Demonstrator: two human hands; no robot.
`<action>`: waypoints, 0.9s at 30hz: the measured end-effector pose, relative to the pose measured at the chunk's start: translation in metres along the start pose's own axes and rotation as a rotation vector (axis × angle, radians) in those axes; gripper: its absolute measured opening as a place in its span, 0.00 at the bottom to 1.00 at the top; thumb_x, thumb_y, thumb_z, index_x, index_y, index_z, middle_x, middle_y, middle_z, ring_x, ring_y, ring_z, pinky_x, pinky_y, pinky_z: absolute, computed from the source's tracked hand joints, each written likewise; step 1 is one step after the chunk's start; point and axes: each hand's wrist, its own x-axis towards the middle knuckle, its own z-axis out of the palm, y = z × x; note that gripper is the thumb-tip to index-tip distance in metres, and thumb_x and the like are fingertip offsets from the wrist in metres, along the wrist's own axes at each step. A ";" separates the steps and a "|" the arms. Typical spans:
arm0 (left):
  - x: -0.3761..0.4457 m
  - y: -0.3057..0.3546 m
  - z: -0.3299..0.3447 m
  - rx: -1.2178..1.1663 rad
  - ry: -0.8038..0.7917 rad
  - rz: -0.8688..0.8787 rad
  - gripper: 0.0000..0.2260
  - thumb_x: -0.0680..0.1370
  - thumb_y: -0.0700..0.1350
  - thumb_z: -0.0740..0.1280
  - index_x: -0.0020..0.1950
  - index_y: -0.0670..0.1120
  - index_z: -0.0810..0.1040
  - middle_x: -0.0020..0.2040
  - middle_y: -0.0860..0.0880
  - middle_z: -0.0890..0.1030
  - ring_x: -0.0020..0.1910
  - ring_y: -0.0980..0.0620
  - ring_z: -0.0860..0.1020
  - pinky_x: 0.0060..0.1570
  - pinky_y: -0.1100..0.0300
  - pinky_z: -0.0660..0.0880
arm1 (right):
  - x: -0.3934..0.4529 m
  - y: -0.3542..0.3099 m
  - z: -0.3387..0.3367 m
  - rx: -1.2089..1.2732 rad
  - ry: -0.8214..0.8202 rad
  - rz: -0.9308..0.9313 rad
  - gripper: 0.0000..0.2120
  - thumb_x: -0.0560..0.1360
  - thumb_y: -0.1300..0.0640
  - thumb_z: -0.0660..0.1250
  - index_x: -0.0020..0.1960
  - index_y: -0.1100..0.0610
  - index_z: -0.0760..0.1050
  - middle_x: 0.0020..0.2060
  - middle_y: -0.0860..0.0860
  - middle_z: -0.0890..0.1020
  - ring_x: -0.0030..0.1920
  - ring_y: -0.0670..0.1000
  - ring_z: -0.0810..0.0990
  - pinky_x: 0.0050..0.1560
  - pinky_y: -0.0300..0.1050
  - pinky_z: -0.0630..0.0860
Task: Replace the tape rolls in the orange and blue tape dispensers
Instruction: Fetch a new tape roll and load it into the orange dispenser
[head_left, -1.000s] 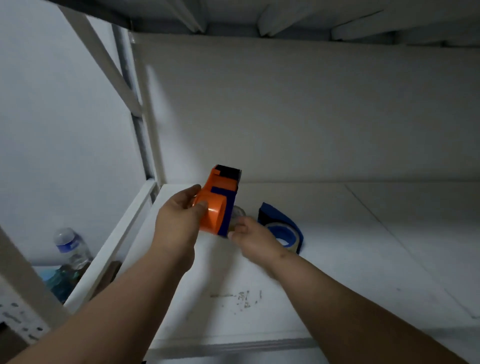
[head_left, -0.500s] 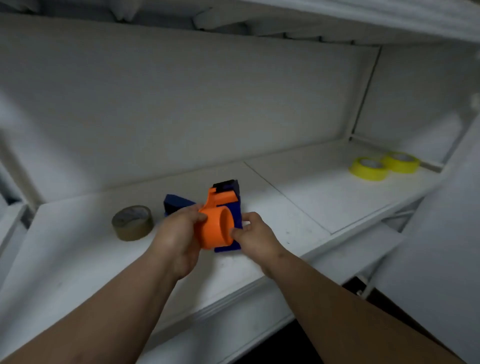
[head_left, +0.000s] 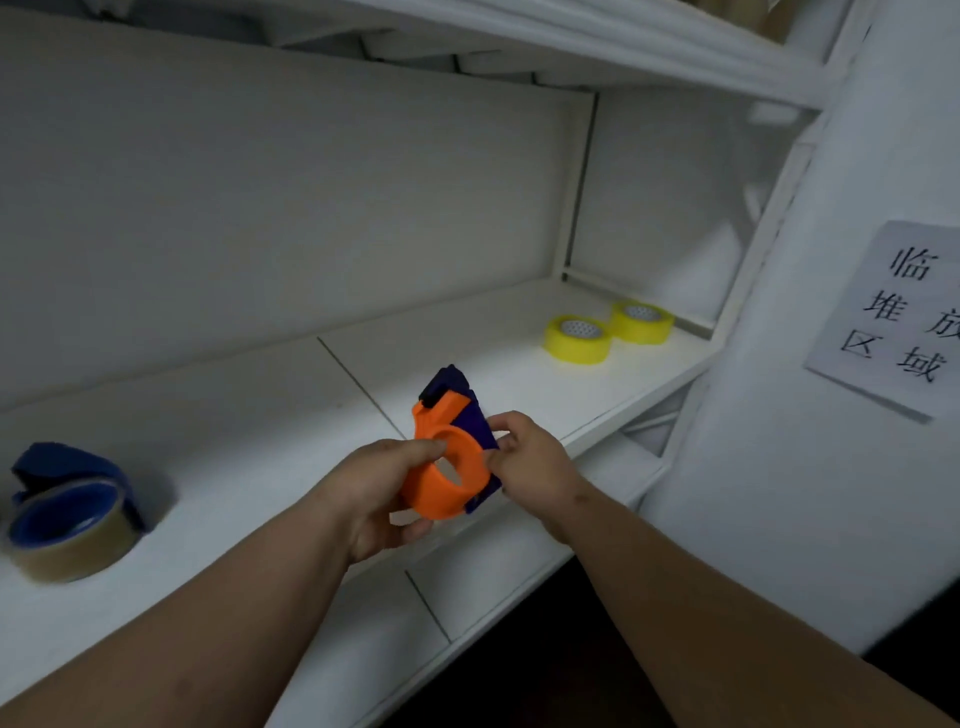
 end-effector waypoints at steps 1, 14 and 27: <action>0.006 0.001 0.012 -0.014 -0.014 -0.013 0.13 0.74 0.47 0.73 0.55 0.47 0.77 0.53 0.44 0.78 0.49 0.45 0.79 0.34 0.54 0.79 | 0.005 0.008 -0.012 0.007 0.000 0.002 0.15 0.75 0.61 0.61 0.61 0.54 0.71 0.40 0.49 0.79 0.39 0.47 0.78 0.38 0.39 0.71; 0.127 0.051 0.087 -0.061 -0.046 -0.013 0.15 0.74 0.45 0.73 0.59 0.44 0.76 0.57 0.43 0.78 0.49 0.43 0.81 0.30 0.54 0.81 | 0.129 0.074 -0.107 -0.129 0.208 0.090 0.14 0.77 0.58 0.57 0.61 0.58 0.72 0.56 0.56 0.80 0.52 0.53 0.78 0.51 0.46 0.74; 0.228 0.088 0.116 -0.040 0.084 0.027 0.12 0.74 0.46 0.73 0.55 0.45 0.78 0.51 0.46 0.82 0.46 0.46 0.83 0.28 0.58 0.79 | 0.250 0.115 -0.166 -0.668 0.217 -0.054 0.18 0.74 0.56 0.63 0.64 0.52 0.72 0.63 0.53 0.73 0.63 0.56 0.72 0.62 0.52 0.70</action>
